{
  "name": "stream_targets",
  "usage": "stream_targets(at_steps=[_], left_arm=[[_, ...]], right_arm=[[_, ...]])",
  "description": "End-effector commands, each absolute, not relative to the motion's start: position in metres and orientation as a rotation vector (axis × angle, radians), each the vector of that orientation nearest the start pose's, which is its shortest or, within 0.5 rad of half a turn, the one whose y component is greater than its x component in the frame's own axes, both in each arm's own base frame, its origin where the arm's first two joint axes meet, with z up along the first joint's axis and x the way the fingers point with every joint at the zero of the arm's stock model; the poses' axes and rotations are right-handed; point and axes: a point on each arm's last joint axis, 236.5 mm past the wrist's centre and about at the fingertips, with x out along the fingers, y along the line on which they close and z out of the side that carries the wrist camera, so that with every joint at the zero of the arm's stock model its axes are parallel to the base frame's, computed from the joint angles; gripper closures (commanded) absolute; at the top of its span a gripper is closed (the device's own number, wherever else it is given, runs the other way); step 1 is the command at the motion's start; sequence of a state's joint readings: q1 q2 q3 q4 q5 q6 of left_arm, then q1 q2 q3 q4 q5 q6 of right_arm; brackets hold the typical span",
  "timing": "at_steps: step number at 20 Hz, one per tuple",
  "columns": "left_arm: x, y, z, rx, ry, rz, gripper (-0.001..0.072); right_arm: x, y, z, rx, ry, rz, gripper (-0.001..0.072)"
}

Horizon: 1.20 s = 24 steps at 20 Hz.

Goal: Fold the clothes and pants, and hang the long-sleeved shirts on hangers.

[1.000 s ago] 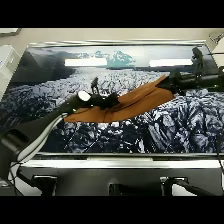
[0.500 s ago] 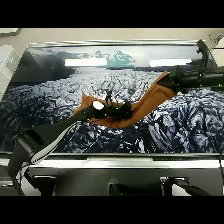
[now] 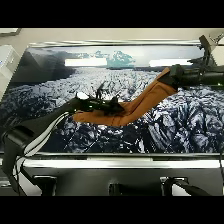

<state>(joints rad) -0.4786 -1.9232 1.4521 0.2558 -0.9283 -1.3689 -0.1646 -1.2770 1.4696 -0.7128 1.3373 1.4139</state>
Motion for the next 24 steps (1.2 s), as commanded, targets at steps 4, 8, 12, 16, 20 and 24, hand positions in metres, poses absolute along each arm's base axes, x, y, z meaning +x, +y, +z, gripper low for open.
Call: stream_targets(at_steps=[4, 8, 12, 16, 20, 24], left_arm=[[0.364, -0.505, -0.039, -1.262, 1.434, -0.808, 0.068], [0.376, -0.534, -0.044, -1.44, 1.376, -0.757, 0.0681], [0.408, -0.533, -0.036, -1.323, 1.242, -0.776, 0.0684], [0.394, -0.467, -0.063, -0.873, 1.397, -0.815, 0.0685], [0.417, -0.33, -0.039, -0.33, 1.372, -0.684, 0.0684], [0.46, -0.211, 0.053, -0.265, 1.169, -0.504, 0.0682]], right_arm=[[0.406, 0.123, 0.203, 0.629, 0.945, 0.644, 0.0669], [0.41, 0.126, 0.211, 0.652, 0.914, 0.659, 0.0669], [0.41, 0.125, 0.21, 0.646, 0.916, 0.654, 0.0669], [0.414, 0.135, 0.198, 0.62, 0.936, 0.678, 0.0669], [0.419, 0.188, 0.176, 0.595, 0.981, 0.758, 0.0669], [0.411, 0.257, 0.144, 0.588, 1.072, 0.848, 0.0668]])
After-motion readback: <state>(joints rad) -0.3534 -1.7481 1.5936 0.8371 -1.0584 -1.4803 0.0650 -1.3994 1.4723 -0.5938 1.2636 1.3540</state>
